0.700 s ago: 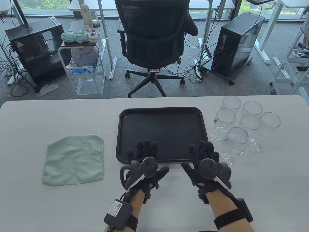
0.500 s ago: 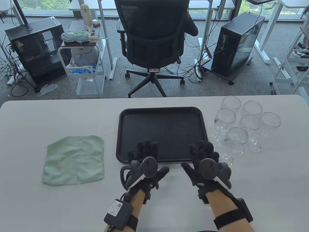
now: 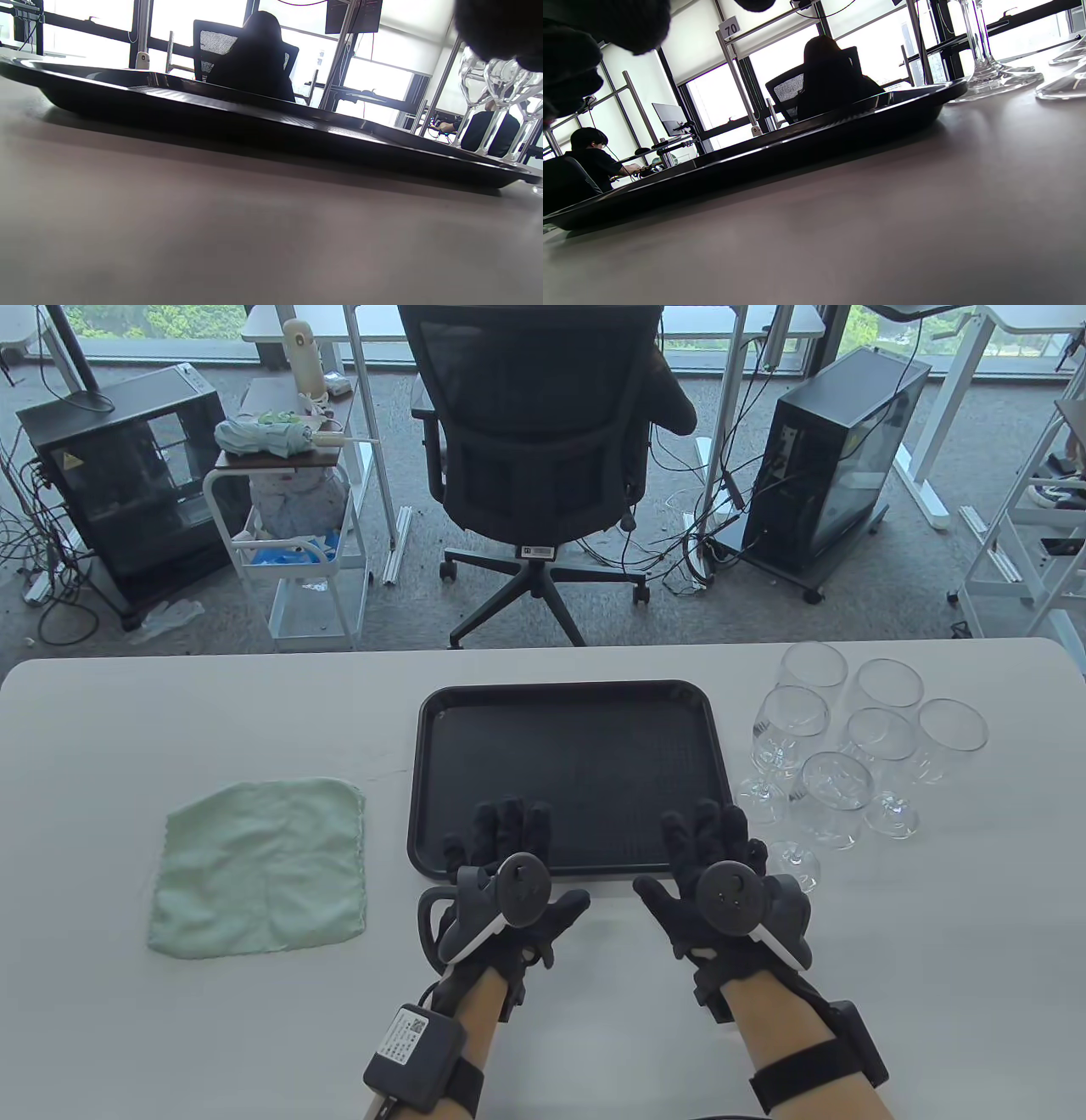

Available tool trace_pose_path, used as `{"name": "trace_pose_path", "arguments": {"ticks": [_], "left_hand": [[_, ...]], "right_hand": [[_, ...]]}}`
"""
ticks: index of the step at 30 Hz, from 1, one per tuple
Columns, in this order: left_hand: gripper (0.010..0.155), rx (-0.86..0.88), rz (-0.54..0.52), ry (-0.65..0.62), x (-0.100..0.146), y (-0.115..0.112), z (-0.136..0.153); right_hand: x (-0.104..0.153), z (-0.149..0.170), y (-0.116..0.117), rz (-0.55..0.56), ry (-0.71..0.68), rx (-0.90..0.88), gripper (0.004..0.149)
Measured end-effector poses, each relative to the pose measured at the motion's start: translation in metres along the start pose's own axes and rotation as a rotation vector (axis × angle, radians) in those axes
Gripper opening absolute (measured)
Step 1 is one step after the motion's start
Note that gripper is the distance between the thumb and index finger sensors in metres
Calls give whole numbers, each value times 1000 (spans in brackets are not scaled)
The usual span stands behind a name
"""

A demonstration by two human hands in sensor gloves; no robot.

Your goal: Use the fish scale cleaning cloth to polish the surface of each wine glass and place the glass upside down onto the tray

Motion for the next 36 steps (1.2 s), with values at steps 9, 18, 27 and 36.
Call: {"name": "trace_pose_path", "arguments": {"ticks": [9, 18, 27, 36], "left_hand": [[103, 78, 11, 171, -23, 17, 45], [104, 0, 70, 514, -54, 39, 180], [113, 256, 253, 749, -47, 4, 290], [109, 294, 535, 807, -45, -30, 303]], "right_hand": [[3, -3, -2, -7, -5, -38, 80], [1, -5, 6, -58, -1, -31, 80], [1, -5, 13, -104, 20, 3, 79], [2, -10, 10, -94, 23, 58, 78]]}}
Point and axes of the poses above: the tracker on the back of each hand, its own z axis roughly to the little-finger side, its own x axis roughly from the fingertips to the wrist, y = z × x, the point moved 5 cm from there along -x, roughly from the wrist to the fingertips, and after that the axes turned 7 degrees about y, right-handed, at the moved point
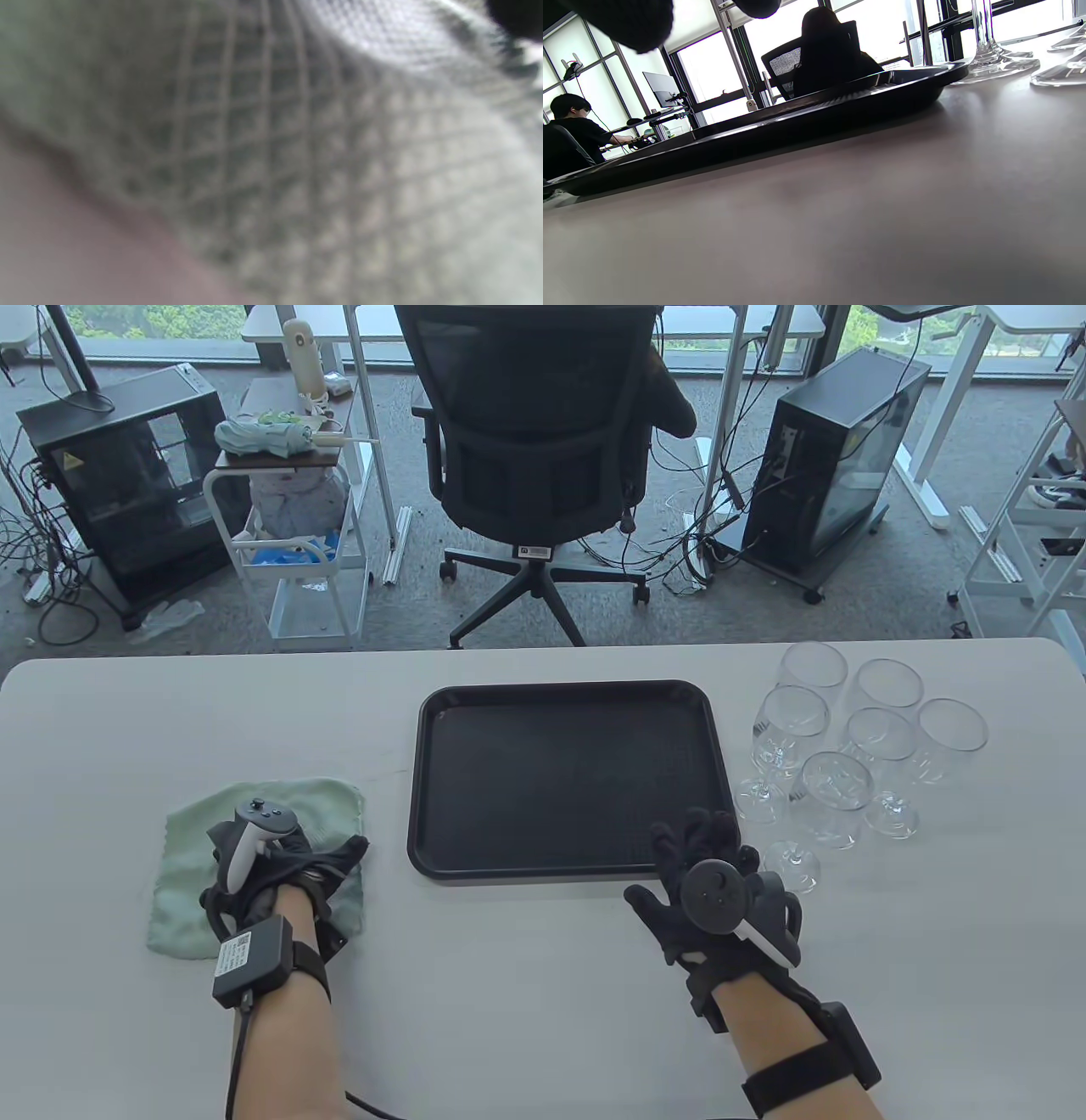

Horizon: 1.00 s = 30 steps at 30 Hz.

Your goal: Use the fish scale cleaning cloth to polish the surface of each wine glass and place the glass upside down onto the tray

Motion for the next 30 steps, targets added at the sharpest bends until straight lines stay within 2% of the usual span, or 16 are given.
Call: {"name": "trace_pose_path", "arguments": {"ticks": [2, 7, 10, 16, 19, 21, 25, 30], "left_hand": [[100, 41, -12, -15, 1, -2, -2], [67, 32, -67, -36, 11, -5, -8], [62, 104, -109, -137, 24, -1, -13], [63, 811, 114, -637, 68, 6, -37], [63, 1103, 323, -892, 103, 6, -55], [64, 1234, 442, -1011, 124, 4, -66], [64, 1325, 558, -1167, 150, -6, -82], [64, 1362, 669, -1246, 161, -28, -94]], "right_hand": [[0, 0, 0, 0, 0, -7, 78], [1, 1, 2, -11, 2, -29, 78], [1, 1, 3, -24, 0, -39, 78], [-1, 11, -4, -2, 51, -63, 78], [-5, 23, -8, -14, 125, -117, 79], [-8, 31, -12, -30, 175, -144, 80], [-11, 42, -21, -82, 266, -241, 81], [-3, 60, -36, -51, 359, -235, 81]]}}
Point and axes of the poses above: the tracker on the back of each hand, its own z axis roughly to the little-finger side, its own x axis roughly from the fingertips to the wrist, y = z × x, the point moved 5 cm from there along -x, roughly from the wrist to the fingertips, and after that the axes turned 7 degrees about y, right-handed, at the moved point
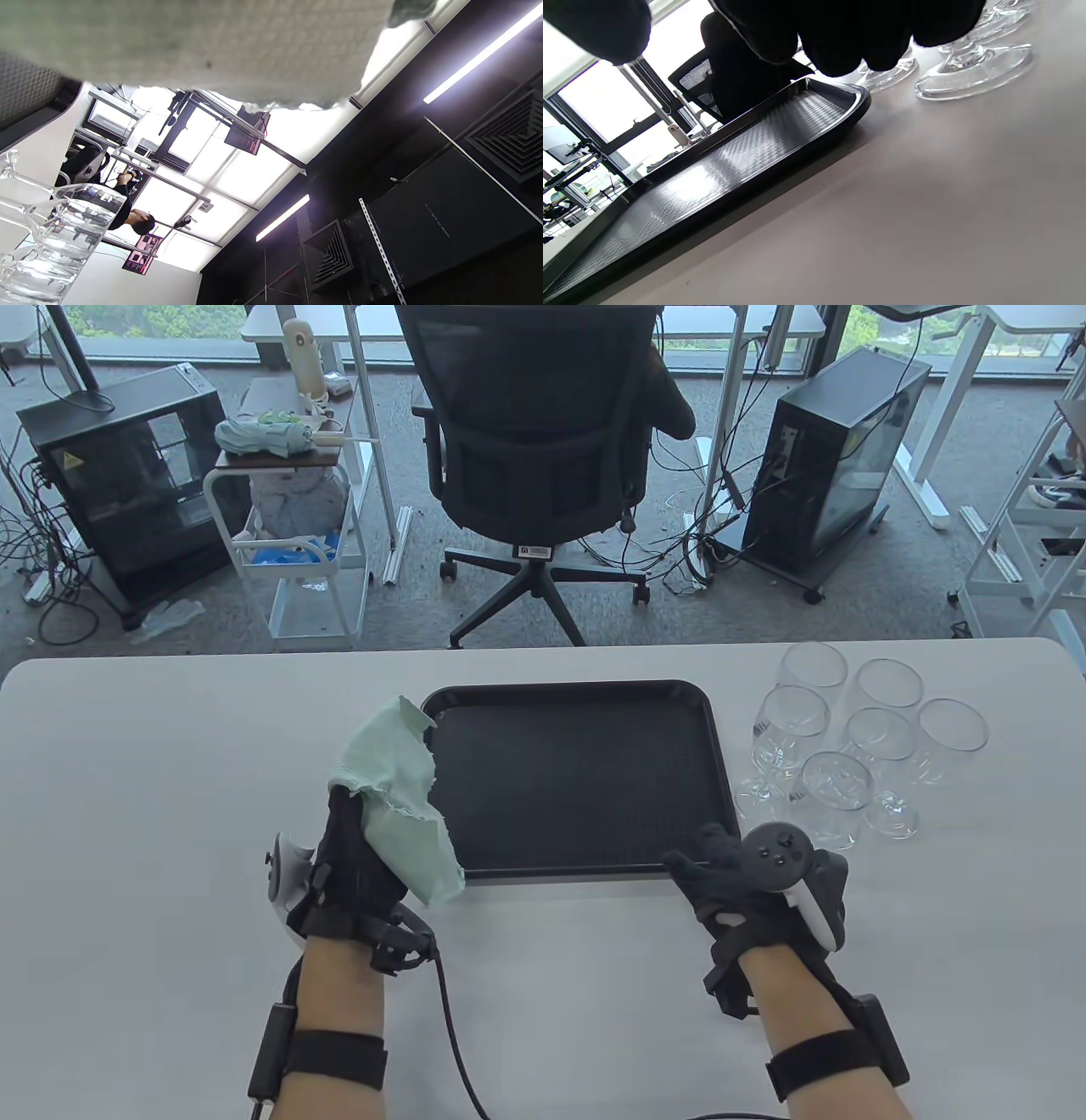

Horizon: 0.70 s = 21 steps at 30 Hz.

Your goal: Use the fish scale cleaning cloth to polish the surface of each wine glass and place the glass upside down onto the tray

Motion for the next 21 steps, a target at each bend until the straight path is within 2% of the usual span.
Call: {"name": "trace_pose_path", "arguments": {"ticks": [2, 11, 17, 21], "left_hand": [[64, -6, 6, 41, -2, -1, 7], [64, -2, 11, 55, 0, -2, 13], [64, -5, 18, 48, 2, -2, 13], [64, -4, 25, 46, 2, -1, 13]], "right_hand": [[0, 15, -4, -6, 59, -15, 81], [0, 98, -31, 93, 388, -32, 84], [-19, 118, -26, 153, 403, -192, 91], [-34, 123, -22, 189, 414, -290, 90]]}}
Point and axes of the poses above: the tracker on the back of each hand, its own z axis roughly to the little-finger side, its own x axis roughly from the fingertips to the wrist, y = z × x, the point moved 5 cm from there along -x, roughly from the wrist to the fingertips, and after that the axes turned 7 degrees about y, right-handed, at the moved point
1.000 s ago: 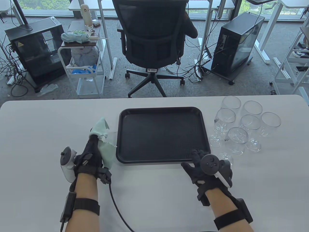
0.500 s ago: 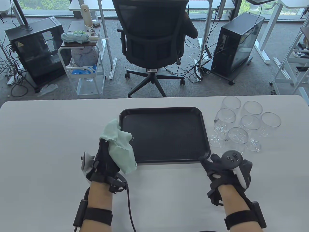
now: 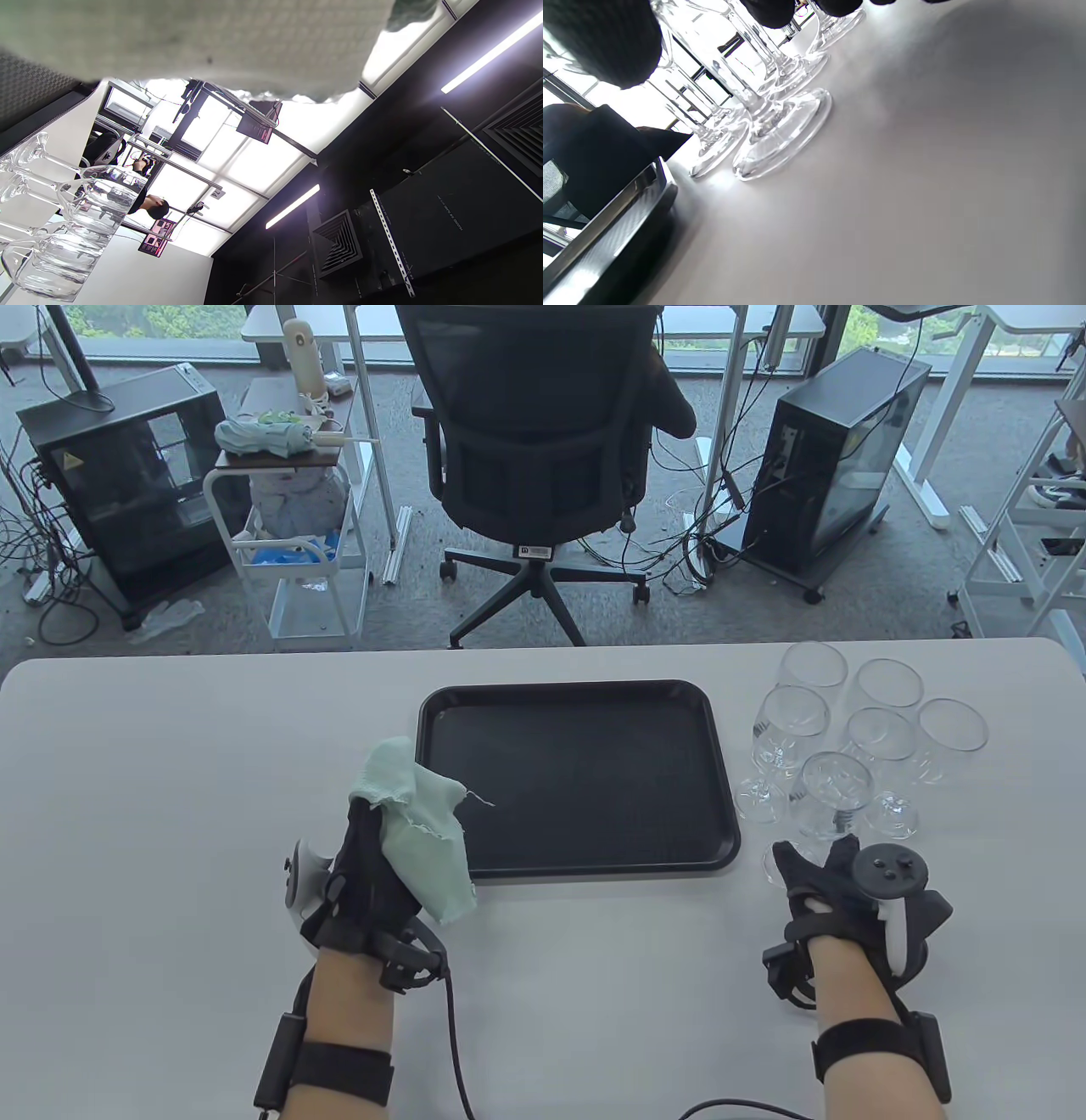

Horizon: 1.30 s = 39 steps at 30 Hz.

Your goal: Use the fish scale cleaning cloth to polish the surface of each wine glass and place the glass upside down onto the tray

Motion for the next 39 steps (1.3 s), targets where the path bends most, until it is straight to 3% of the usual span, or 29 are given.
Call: {"name": "trace_pose_path", "arguments": {"ticks": [7, 10, 13, 17, 20, 23, 27, 34, 37, 39], "left_hand": [[64, -9, 3, 3, 0, 0, 0], [64, -10, 4, 5, 0, -1, 0], [64, -11, 6, 5, 1, -2, 0], [64, -15, 14, 2, 1, -2, 0], [64, -19, 19, -4, 1, -2, -2], [64, -28, 18, -9, 2, -2, -3], [64, -38, 17, -5, 2, -2, -3], [64, -127, 17, 2, 2, -6, -4], [65, -256, 70, -2, 0, -28, -13], [64, -432, 127, -67, -1, -57, -23]], "right_hand": [[-11, 2, 2, -1, 37, -147, 68], [-9, 1, 4, -21, 21, -198, 51], [-3, -3, 1, -29, -26, -205, 45], [17, -24, -12, -25, -192, -209, 43], [48, -53, -29, 55, -387, -158, 42], [86, -88, -33, 122, -636, -56, 43], [138, -128, -13, 230, -918, 75, 44], [176, -139, 68, 257, -1099, 420, 45], [181, -139, 81, 264, -1120, 514, 45], [182, -140, 83, 260, -1130, 505, 45]]}}
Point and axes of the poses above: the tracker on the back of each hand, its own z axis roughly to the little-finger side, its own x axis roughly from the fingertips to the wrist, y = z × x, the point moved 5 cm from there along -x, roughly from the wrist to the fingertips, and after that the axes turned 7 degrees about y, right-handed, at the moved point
